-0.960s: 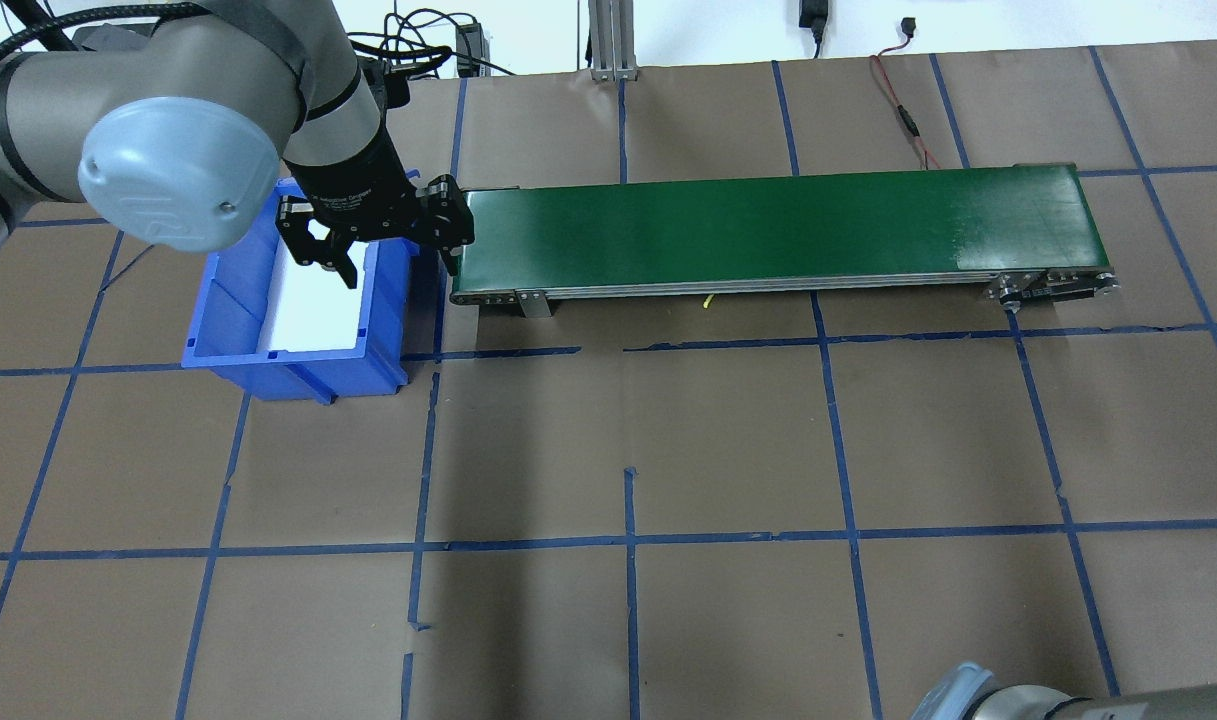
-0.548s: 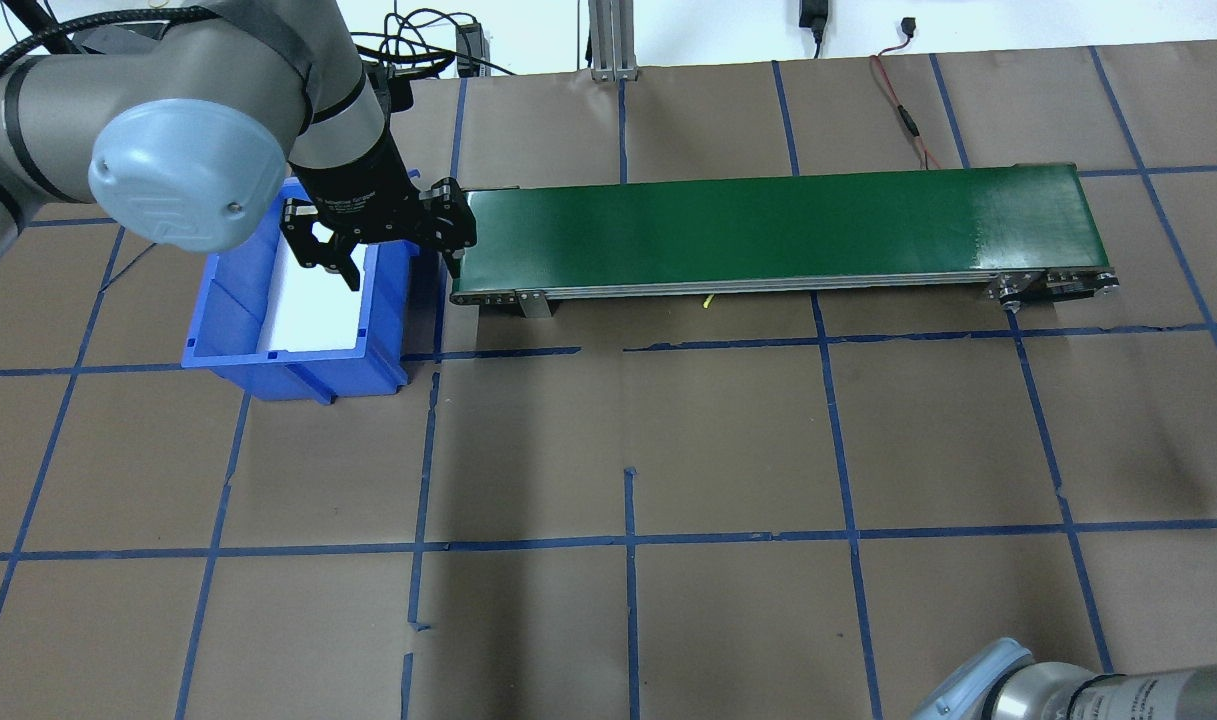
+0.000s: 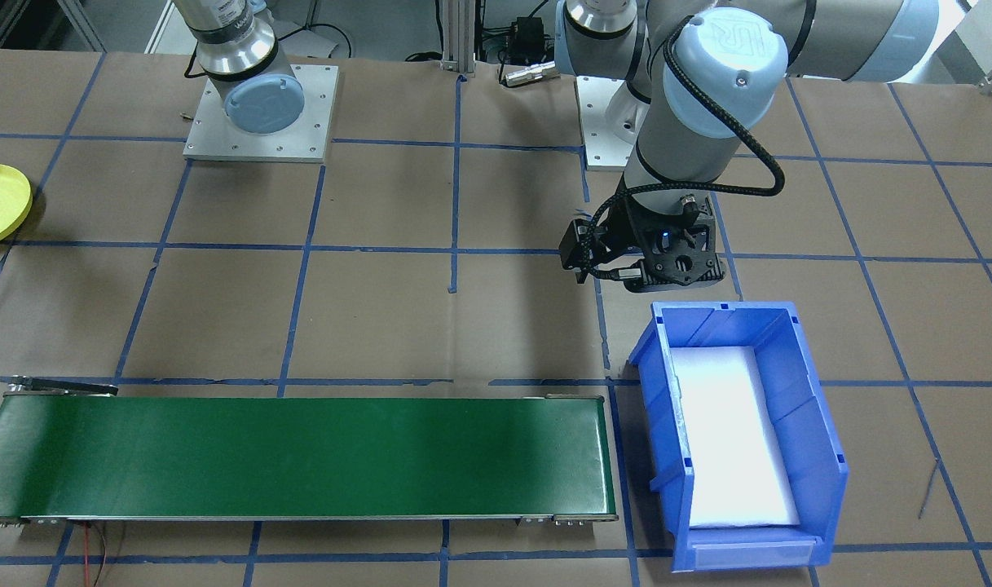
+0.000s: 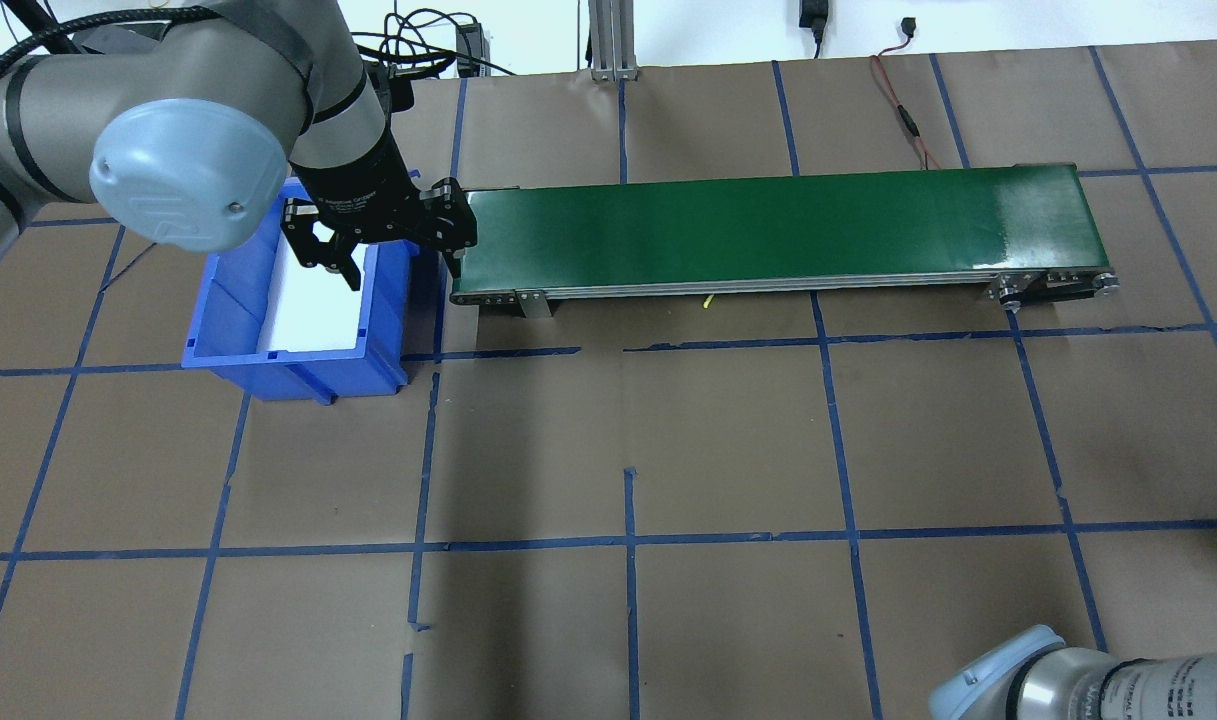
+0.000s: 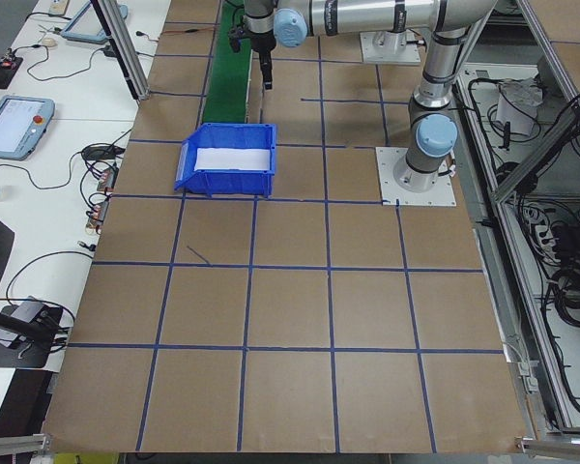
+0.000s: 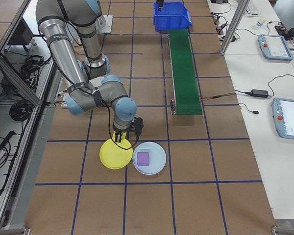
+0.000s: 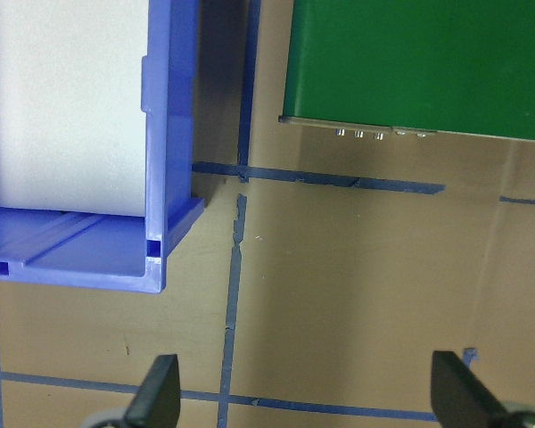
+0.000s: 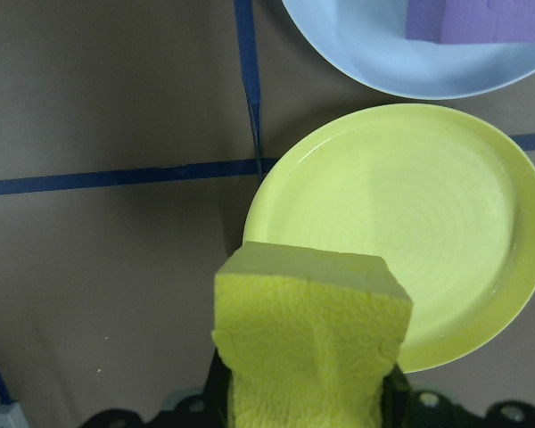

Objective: Move block left to right into plate

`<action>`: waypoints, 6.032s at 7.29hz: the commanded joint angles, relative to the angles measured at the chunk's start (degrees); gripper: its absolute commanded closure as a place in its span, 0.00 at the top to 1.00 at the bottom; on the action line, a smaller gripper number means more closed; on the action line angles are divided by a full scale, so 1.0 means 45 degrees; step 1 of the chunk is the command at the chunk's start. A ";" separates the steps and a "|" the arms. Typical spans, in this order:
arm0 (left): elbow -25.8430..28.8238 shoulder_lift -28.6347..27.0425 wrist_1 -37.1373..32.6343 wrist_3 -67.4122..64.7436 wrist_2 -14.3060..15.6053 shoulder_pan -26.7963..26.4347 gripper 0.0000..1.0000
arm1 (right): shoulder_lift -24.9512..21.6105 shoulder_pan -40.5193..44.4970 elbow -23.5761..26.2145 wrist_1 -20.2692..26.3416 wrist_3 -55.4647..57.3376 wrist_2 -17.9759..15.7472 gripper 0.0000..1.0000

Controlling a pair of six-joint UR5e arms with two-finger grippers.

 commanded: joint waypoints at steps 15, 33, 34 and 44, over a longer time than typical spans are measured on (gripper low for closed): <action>-0.0009 -0.0020 0.0007 0.0027 0.0019 0.0019 1.00 | -0.1656 0.5700 -0.1305 0.0008 0.4584 0.0117 0.99; 0.0969 0.0703 -0.0208 0.0437 0.1328 -0.0293 1.00 | -0.1930 1.3951 -0.4042 0.3512 1.4012 0.2580 0.99; 0.0833 0.0703 -0.0208 0.0283 0.1309 -0.0352 1.00 | -0.1930 1.3874 -0.4082 0.3512 1.4012 0.2483 1.00; 0.0695 0.0801 -0.0208 0.0184 0.1309 -0.0392 1.00 | -0.2144 1.3971 -0.4082 0.3551 1.4012 0.2404 1.00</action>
